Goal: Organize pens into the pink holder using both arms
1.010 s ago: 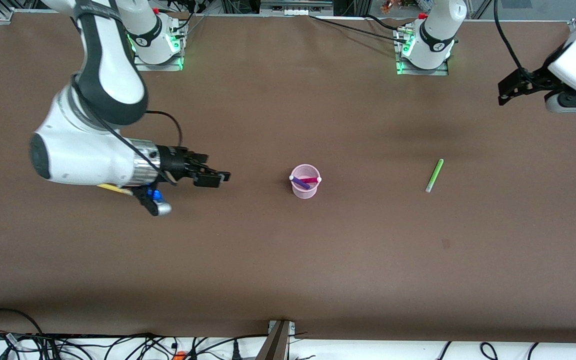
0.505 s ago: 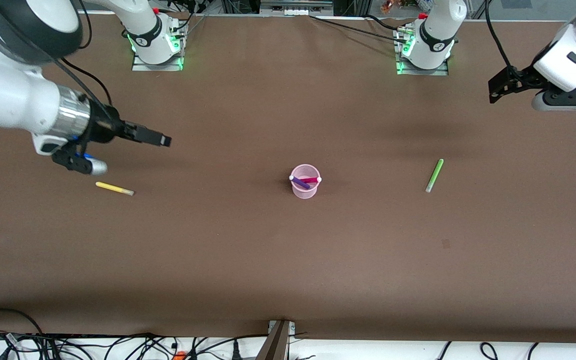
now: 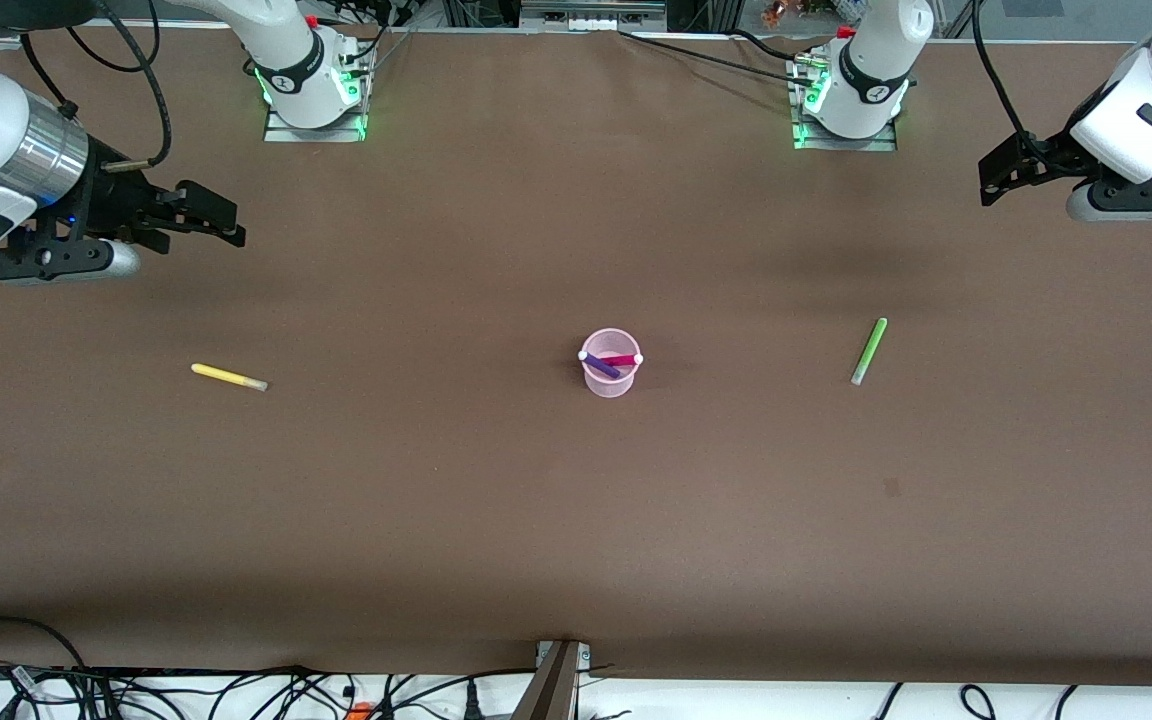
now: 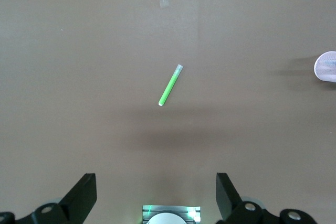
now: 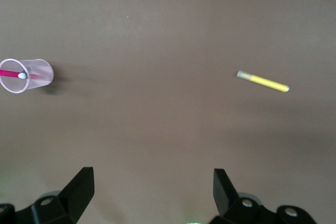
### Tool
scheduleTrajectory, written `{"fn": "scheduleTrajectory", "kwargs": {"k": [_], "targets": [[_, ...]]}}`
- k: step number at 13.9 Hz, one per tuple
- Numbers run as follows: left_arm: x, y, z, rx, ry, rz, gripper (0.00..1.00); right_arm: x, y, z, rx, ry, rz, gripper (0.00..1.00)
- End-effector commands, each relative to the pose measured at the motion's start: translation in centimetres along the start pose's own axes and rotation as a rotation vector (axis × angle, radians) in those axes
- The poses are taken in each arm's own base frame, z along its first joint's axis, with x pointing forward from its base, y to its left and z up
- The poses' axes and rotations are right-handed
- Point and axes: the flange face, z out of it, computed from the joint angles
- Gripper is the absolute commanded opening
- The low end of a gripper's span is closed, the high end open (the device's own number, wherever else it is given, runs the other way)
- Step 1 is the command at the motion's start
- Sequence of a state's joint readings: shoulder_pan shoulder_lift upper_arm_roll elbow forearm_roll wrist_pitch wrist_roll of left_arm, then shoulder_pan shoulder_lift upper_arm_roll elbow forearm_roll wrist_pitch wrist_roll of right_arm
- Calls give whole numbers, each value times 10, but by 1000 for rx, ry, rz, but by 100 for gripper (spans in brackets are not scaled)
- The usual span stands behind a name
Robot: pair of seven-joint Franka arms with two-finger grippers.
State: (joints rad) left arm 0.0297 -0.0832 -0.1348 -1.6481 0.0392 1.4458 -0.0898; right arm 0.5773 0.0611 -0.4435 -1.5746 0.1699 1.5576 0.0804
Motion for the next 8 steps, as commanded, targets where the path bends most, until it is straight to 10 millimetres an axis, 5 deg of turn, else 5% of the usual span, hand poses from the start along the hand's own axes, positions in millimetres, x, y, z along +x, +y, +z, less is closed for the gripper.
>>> {"fn": "scheduleTrajectory", "kwargs": {"k": [1,8], "targets": [[-2,0,-7,12,-4,8,100,4,1,-7,-63,16,-33,100],[-1,-1,-6,13,-5,8,100,6,11,-7,-92,13,-145,100]]}}
